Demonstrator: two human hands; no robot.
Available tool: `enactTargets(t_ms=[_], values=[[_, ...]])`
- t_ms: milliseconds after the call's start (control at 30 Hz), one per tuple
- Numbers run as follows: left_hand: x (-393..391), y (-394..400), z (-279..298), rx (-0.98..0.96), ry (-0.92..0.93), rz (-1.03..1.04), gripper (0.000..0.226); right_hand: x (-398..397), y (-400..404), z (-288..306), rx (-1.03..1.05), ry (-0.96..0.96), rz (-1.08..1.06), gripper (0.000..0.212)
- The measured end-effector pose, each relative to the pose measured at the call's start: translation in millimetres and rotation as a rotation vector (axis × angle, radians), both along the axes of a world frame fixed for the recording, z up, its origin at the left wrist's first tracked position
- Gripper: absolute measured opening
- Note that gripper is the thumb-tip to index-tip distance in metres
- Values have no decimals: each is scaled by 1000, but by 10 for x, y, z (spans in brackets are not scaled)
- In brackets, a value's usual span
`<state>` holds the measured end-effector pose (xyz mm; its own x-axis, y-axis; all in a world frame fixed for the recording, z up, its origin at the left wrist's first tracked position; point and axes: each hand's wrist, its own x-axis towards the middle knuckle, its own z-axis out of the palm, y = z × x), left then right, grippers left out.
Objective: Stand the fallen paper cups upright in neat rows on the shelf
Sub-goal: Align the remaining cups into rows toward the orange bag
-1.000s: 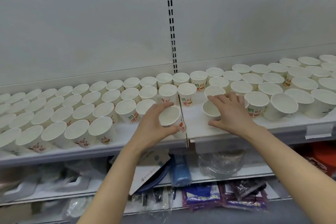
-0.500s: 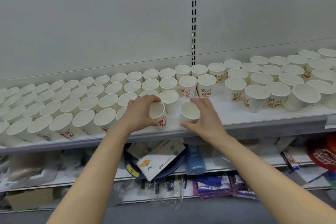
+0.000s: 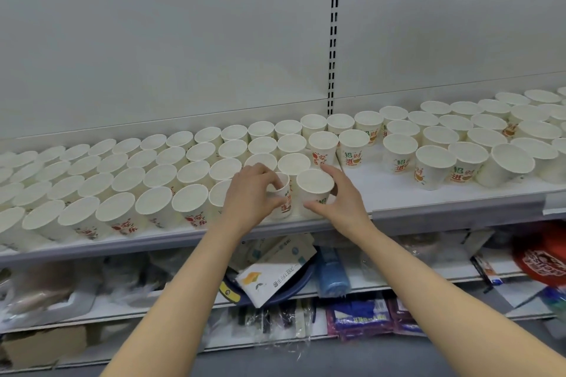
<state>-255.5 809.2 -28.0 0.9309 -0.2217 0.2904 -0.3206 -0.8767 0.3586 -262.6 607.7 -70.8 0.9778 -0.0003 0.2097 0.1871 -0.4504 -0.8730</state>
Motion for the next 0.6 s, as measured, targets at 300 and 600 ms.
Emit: enactTargets(t_ms=[300, 600], values=[[-85, 152, 80, 76, 49, 25, 17, -34, 273, -17, -10, -59, -101, 88], [-181, 52, 31, -96, 75, 127, 19, -105, 368, -67, 50, -103, -148, 82]])
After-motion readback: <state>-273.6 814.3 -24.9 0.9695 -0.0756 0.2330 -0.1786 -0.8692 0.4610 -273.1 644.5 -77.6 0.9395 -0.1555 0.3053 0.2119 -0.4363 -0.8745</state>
